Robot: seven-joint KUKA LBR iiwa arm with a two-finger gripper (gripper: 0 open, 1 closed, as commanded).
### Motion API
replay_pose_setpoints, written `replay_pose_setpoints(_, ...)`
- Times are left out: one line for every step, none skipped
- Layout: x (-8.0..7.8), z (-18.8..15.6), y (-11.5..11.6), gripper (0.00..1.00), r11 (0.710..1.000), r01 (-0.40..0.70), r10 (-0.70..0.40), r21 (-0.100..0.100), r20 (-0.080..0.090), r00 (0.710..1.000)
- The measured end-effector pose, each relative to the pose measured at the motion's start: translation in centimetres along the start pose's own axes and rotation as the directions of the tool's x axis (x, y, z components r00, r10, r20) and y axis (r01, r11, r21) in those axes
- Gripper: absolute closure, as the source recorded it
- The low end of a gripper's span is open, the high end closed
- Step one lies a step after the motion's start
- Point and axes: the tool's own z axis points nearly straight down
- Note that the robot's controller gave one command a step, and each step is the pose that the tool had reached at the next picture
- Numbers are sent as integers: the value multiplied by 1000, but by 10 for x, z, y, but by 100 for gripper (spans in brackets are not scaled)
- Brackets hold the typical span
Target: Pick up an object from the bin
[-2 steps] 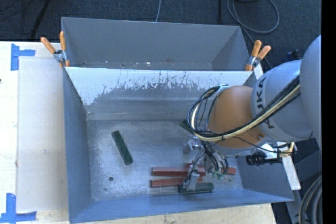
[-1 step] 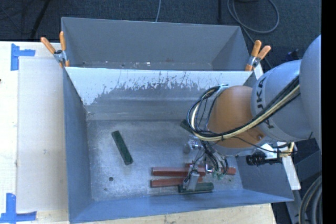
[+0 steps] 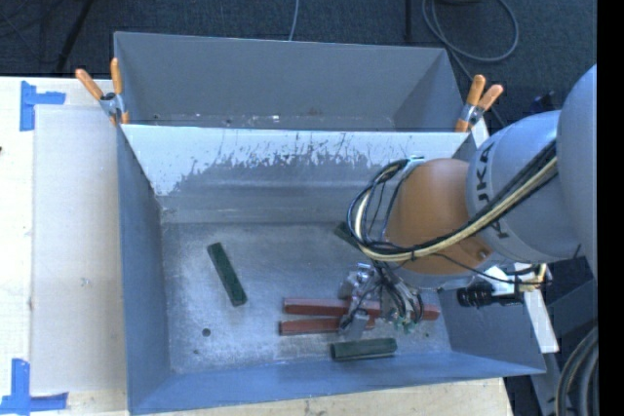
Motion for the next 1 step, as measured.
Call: replay_pose_setpoints(-1, -53, 1, 100, 1000, 1, -1, 0, 7, 1000)
